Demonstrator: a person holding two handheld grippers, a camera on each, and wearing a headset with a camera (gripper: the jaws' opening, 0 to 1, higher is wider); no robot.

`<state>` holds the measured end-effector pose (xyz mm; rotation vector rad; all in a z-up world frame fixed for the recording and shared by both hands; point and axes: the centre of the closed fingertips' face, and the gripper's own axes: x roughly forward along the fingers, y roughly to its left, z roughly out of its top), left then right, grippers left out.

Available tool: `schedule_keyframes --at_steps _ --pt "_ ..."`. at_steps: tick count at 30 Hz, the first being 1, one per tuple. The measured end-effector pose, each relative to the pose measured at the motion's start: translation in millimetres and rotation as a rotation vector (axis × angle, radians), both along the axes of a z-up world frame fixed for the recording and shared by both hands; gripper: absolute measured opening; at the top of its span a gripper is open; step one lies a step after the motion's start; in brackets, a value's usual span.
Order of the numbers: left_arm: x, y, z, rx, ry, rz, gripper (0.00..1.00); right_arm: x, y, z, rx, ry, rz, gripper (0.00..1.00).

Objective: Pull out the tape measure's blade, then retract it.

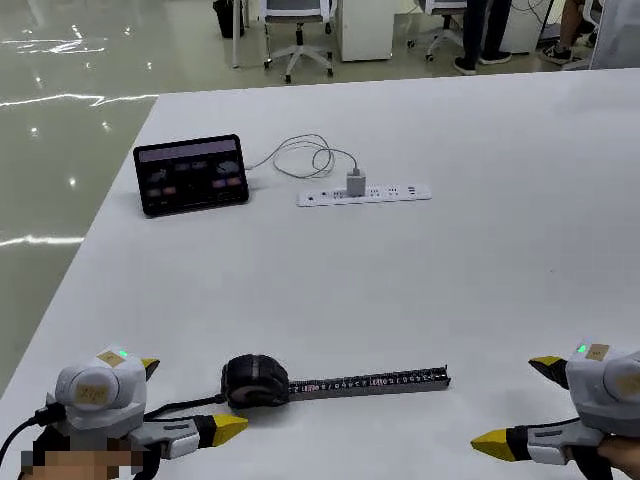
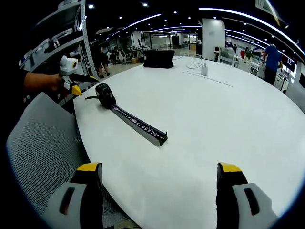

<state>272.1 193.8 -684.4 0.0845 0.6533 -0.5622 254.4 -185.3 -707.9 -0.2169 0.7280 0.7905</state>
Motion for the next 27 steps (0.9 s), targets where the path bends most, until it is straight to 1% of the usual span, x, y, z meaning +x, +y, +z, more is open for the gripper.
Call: schedule_keyframes --at_steps 2,4,6,7,8,10,12,14,18,22,24,27 --pt "-2.4 3.1 -0.7 0.002 -0.003 0.008 1.00 -1.6 -4.3 -1.4 0.002 -0.006 -0.010 0.97" --pt "-6.5 5.1 -3.7 -0.001 0.006 0.016 1.00 -4.9 -8.3 -2.9 0.005 0.001 -0.020 0.98" --pt "-10.8 6.3 -5.4 0.002 0.009 0.022 1.00 -6.1 -11.3 -3.3 0.006 -0.002 -0.029 1.00" --pt "-13.6 7.0 -7.0 -0.003 0.017 0.027 1.00 -8.0 -13.4 -2.4 -0.001 -0.004 -0.032 1.00" --pt "-15.8 7.5 -7.4 -0.004 0.019 0.031 1.00 -8.7 -14.9 -1.6 -0.002 -0.007 -0.035 1.00" --pt "-19.3 9.5 -9.5 -0.004 0.024 0.040 1.00 -9.8 -17.7 0.1 0.006 -0.007 -0.047 1.00" --pt "-22.6 11.3 -10.0 -0.005 0.025 0.047 1.00 -10.9 -22.1 -1.4 0.003 -0.006 -0.051 1.00" --pt "-25.4 13.1 -9.8 0.000 0.024 0.050 1.00 -12.4 -22.6 0.4 0.006 -0.008 -0.059 1.00" --pt "-26.0 14.9 -8.7 -0.005 0.020 0.057 1.00 -14.3 -26.3 1.1 0.006 -0.011 -0.060 1.00" --pt "-26.3 13.2 -9.1 -0.007 0.023 0.053 1.00 -16.0 -28.5 2.6 0.007 -0.013 -0.063 1.00" --pt "-25.4 12.2 -8.0 -0.010 0.018 0.051 1.00 -17.1 -28.3 4.2 0.009 -0.014 -0.060 1.00" --pt "-24.2 10.9 -5.5 -0.012 0.010 0.052 1.00 -18.8 -28.5 2.7 -0.002 -0.016 -0.046 1.00"
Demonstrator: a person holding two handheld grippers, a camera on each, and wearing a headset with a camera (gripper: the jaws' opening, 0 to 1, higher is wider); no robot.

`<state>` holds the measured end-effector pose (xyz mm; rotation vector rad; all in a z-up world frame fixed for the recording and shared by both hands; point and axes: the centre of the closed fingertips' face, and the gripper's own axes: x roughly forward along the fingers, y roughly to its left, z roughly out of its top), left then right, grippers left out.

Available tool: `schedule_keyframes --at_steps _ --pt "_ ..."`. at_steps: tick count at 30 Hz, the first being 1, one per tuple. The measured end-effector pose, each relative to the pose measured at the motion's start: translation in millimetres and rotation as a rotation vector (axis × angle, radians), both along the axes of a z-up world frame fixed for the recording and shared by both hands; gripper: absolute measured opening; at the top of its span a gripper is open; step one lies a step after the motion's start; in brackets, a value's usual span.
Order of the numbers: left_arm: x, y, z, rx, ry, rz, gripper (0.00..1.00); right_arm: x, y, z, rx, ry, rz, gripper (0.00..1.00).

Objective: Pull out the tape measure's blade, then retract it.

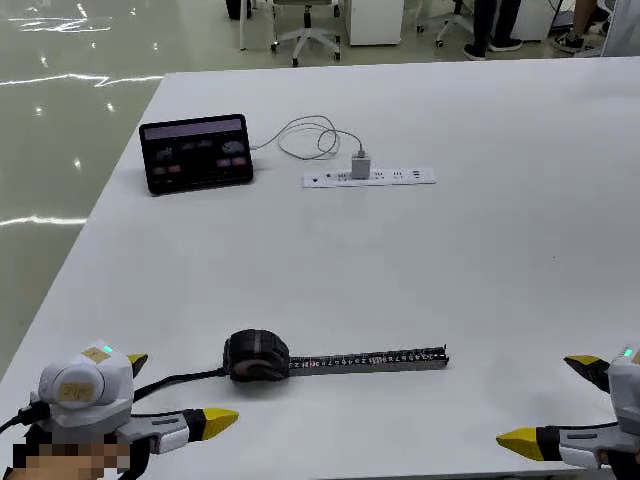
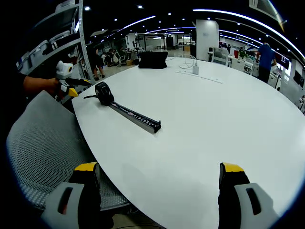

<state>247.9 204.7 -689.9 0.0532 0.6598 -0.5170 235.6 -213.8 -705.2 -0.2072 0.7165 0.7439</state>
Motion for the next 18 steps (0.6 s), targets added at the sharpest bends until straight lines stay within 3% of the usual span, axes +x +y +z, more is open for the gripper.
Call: schedule_keyframes --at_steps 5,11,18 --pt "0.8 -1.6 0.4 -0.005 -0.006 -0.001 1.00 0.3 0.0 -0.2 0.008 -0.003 -0.001 1.00" --pt "-3.7 -5.7 -9.8 0.000 0.013 -0.021 1.00 -2.5 1.7 -2.5 -0.008 -0.005 0.027 1.00" --pt "-6.4 -9.2 -7.2 -0.009 0.009 -0.025 1.00 -8.5 11.3 0.1 -0.013 -0.016 0.055 1.00"
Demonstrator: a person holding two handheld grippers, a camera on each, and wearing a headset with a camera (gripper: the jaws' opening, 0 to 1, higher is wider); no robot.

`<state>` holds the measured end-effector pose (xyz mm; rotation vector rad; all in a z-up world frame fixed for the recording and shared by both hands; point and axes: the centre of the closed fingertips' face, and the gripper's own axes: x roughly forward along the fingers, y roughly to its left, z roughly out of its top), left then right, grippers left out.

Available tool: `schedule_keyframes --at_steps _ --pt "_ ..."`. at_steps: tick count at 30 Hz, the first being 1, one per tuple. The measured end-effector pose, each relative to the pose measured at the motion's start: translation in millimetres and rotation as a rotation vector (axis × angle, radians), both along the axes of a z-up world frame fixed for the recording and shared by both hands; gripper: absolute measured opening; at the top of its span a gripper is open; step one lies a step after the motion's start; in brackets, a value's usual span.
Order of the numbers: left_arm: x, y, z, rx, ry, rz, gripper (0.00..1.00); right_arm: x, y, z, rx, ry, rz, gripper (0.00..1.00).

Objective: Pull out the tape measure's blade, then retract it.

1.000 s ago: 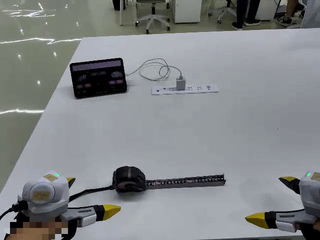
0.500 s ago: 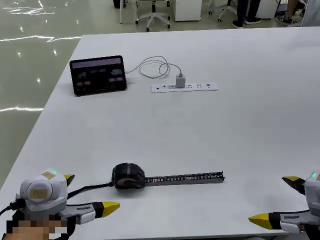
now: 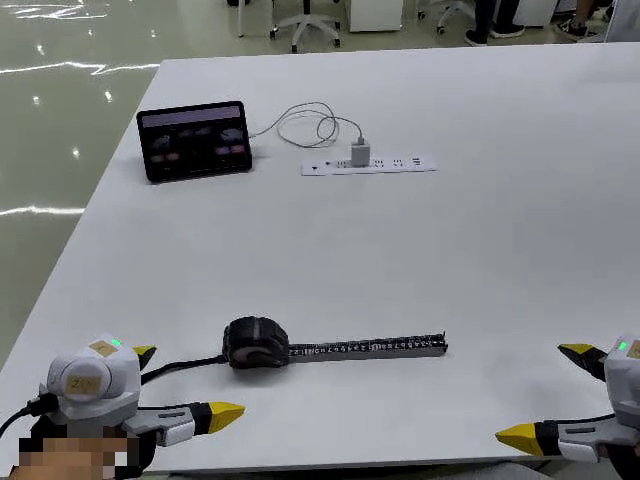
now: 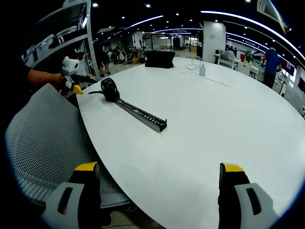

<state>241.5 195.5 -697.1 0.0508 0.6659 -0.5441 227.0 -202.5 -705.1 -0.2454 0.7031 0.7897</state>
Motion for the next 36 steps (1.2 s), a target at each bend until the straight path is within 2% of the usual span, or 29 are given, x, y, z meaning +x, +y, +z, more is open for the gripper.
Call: schedule_keyframes --at_steps 8,13,16,19,25,28,32,34,36 --pt "3.2 2.6 -0.2 -0.005 -0.003 0.013 1.00 0.0 0.4 1.0 0.008 0.002 -0.001 1.00" --pt "3.9 0.7 0.1 -0.002 -0.002 0.012 1.00 1.1 -0.4 1.8 -0.001 0.002 0.004 1.00" --pt "8.3 -1.1 2.9 0.002 -0.009 0.014 1.00 2.5 0.6 2.8 -0.016 -0.007 0.024 1.00" --pt "14.4 -6.8 6.1 -0.008 -0.006 0.023 1.00 3.8 4.4 2.6 -0.024 -0.003 0.047 1.00" --pt "20.6 -21.0 1.9 0.016 0.007 -0.008 1.00 8.3 10.3 2.8 -0.036 0.002 0.082 1.00" --pt "21.9 -28.8 -2.1 0.016 0.039 -0.008 1.00 13.4 11.0 3.8 -0.044 0.000 0.095 1.00" --pt "30.4 -38.5 -3.5 0.024 0.042 -0.009 1.00 19.4 13.2 6.2 -0.065 -0.005 0.118 1.00" --pt "33.9 -42.9 -2.3 0.046 0.044 -0.008 1.00 22.2 14.3 5.5 -0.077 0.006 0.124 1.00" --pt "40.4 -46.5 1.9 0.031 0.041 0.006 1.00 25.1 14.2 4.7 -0.099 -0.002 0.137 1.00"
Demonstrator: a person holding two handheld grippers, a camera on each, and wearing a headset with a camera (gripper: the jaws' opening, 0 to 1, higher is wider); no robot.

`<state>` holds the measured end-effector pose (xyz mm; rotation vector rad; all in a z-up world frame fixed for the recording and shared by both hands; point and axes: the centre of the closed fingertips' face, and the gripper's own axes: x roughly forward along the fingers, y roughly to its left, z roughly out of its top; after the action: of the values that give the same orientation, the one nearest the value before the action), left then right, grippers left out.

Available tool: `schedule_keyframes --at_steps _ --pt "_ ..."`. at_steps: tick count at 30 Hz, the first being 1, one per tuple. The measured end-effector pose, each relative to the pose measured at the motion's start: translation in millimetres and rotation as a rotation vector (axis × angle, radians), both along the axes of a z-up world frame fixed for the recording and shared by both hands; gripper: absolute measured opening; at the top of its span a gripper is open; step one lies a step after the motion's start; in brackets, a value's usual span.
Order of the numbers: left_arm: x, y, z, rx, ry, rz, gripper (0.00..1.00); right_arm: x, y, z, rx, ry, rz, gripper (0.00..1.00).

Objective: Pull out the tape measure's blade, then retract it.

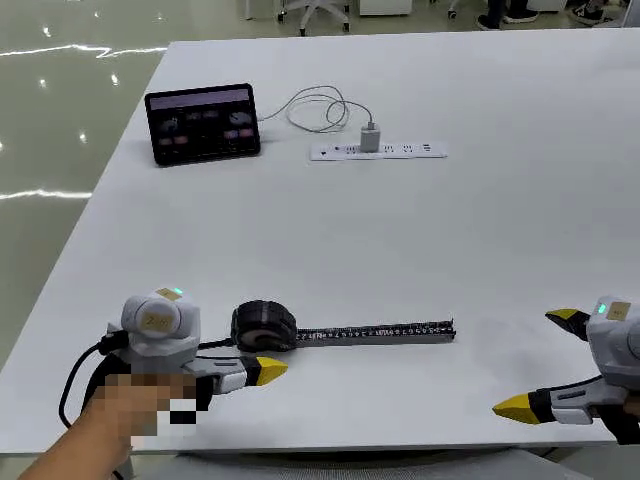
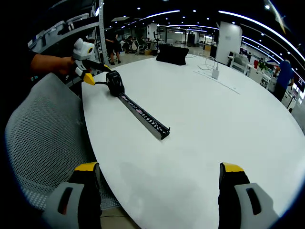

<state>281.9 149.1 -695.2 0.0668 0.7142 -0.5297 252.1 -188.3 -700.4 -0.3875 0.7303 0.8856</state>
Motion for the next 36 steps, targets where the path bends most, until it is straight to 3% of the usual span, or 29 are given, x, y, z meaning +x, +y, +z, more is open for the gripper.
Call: schedule_keyframes --at_steps 3,10,12,15,23,26,28,32,36 --pt "9.3 -6.5 2.7 0.001 0.000 0.016 1.00 3.6 4.8 1.4 0.000 -0.001 0.017 1.00" --pt "15.1 -21.3 -2.9 -0.023 0.040 0.033 1.00 6.4 13.7 0.7 -0.027 0.006 0.080 1.00" --pt "17.7 -19.0 -9.4 -0.005 0.058 0.077 1.00 7.3 16.8 -0.3 -0.033 0.015 0.096 1.00" --pt "16.6 -9.6 -22.6 0.058 0.102 0.174 0.98 9.0 22.7 -1.1 -0.037 0.026 0.119 1.00" --pt "15.5 -14.6 -26.1 -0.043 0.077 0.280 0.98 14.7 29.5 -5.8 -0.058 0.045 0.172 1.00" --pt "15.4 -12.4 -24.5 -0.034 0.051 0.310 0.99 16.7 31.7 -7.8 -0.065 0.050 0.188 1.00" --pt "20.3 -14.2 -19.7 -0.064 0.032 0.342 1.00 18.9 32.1 -9.7 -0.070 0.059 0.200 1.00" --pt "24.9 -19.0 -15.0 -0.077 -0.007 0.354 1.00 21.2 37.3 -11.6 -0.076 0.059 0.232 0.98" --pt "21.9 -19.8 -21.6 -0.053 -0.020 0.352 1.00 22.4 43.4 -16.3 -0.103 0.063 0.269 0.98"
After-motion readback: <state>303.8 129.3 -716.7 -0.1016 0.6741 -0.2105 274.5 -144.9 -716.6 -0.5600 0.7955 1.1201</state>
